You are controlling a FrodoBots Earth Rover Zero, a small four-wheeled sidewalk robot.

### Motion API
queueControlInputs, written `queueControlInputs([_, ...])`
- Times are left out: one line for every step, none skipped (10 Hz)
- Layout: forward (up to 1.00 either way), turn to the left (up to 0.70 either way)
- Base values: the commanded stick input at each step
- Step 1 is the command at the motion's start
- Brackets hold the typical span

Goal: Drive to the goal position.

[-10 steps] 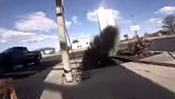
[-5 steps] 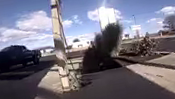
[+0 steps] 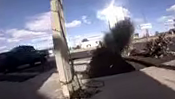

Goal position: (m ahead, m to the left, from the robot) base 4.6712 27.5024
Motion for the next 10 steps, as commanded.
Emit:
queueControlInputs([0.0, 0.45])
queueControlInputs([0.0, 0.45])
queueControlInputs([0.0, 0.45])
queueControlInputs([0.0, 0.45])
queueControlInputs([0.0, 0.45])
queueControlInputs([0.0, 0.45])
queueControlInputs([0.0, 0.45])
queueControlInputs([0.0, 0.45])
queueControlInputs([0.0, 0.45])
queueControlInputs([0.0, 0.45])
